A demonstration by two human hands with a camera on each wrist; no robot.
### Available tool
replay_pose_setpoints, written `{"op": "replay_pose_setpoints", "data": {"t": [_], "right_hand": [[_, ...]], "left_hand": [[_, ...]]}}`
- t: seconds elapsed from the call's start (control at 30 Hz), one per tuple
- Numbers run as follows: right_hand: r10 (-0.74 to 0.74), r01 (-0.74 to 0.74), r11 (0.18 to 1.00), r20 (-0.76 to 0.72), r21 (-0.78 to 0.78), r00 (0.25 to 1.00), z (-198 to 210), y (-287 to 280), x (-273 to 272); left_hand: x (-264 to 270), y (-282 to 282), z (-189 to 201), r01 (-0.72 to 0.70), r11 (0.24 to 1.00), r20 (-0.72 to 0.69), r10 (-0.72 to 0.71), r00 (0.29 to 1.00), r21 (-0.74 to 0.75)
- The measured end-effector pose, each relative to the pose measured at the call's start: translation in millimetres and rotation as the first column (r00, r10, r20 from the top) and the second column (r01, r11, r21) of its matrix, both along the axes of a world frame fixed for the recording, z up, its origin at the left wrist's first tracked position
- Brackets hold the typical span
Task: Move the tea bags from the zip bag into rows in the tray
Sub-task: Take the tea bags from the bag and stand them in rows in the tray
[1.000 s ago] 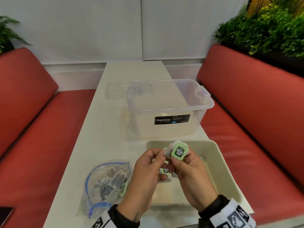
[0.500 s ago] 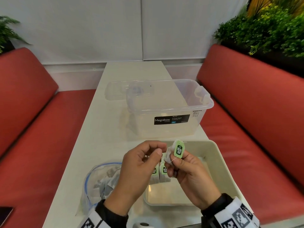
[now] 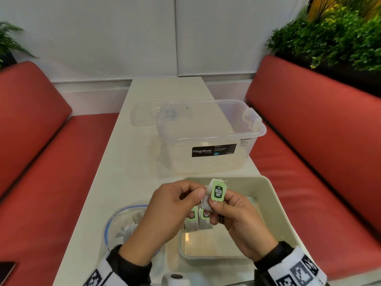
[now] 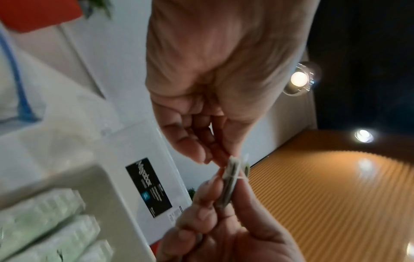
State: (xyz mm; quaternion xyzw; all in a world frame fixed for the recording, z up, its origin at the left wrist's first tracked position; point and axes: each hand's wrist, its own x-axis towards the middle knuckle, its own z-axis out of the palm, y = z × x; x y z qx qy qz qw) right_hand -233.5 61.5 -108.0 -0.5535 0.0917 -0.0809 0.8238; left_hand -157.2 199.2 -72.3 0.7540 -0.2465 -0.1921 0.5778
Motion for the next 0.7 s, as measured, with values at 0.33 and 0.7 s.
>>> {"op": "replay_pose_setpoints", "data": {"t": [0.33,0.7], "right_hand": [[0.129,-0.13,0.991,0.051,0.018,0.99,-2,-5,-1],[-0.076,0.067,0.992,-0.09,-0.109,0.993,4,-5,4]], "left_hand": [[4,-4,3,0.035,0.99,-0.555,-0.107,0.825,-0.139],[-3,-8,-16,-0.126,0.978,-0.326,0.066,0.943,-0.167]]}}
